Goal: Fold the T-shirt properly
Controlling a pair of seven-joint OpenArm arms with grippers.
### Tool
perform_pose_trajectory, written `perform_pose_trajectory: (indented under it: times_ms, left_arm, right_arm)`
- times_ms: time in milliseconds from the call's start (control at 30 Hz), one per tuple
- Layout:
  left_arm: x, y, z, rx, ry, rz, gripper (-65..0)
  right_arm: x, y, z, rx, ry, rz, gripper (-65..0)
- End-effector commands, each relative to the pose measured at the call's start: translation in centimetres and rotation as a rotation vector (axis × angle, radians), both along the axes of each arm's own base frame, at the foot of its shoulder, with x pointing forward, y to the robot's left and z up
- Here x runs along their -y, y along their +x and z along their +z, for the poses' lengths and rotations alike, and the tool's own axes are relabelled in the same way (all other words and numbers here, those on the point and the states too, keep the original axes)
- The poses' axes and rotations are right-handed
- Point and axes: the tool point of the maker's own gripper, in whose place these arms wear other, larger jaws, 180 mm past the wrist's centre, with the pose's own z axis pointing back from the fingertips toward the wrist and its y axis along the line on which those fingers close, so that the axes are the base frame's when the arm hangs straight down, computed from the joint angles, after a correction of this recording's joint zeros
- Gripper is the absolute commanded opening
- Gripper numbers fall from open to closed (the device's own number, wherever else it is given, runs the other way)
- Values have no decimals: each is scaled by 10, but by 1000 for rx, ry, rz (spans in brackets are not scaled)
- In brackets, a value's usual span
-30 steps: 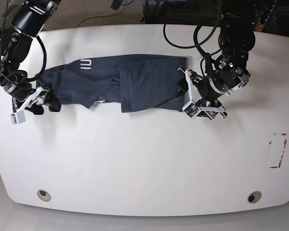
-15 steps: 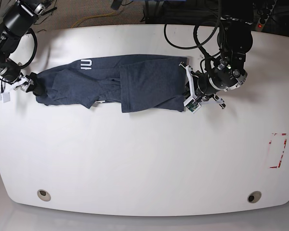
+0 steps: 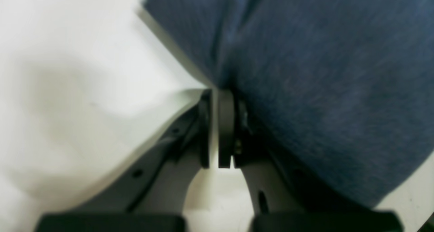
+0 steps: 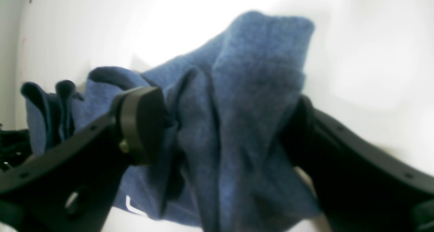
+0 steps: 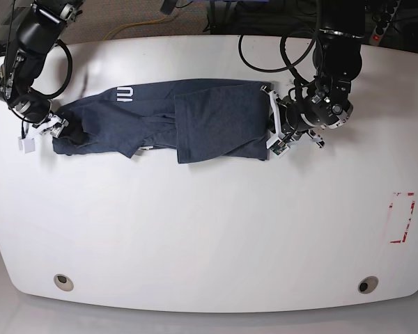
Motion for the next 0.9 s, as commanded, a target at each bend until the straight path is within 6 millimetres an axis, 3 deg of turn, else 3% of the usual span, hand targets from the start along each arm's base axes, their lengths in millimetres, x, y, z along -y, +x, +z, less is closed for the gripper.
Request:
perform_pose_trajectory:
  times_ms: [0, 67, 167, 200, 500, 867]
  left_arm:
    - [1, 18, 12, 44, -18, 4, -628]
    - [0, 18, 10, 36, -17, 6, -628]
    - [0, 17, 5, 21, -16, 8, -628]
    - [-1, 17, 4, 17, -15, 9, -628]
    - [21, 15, -14, -46, -32, -30, -628]
    - [49, 13, -22, -78, -69, -33, -628]
  right_arm:
    - [1, 9, 10, 37, -11, 8, -233]
    - [0, 9, 10, 39, -10, 9, -365]
    - [-1, 10, 11, 40, -11, 12, -615]
    - [0, 11, 12, 43, -14, 12, -650]
    - [-9, 22, 70, 189, -185, 115, -650]
    - [-72, 16, 121, 305, -316, 274, -650]
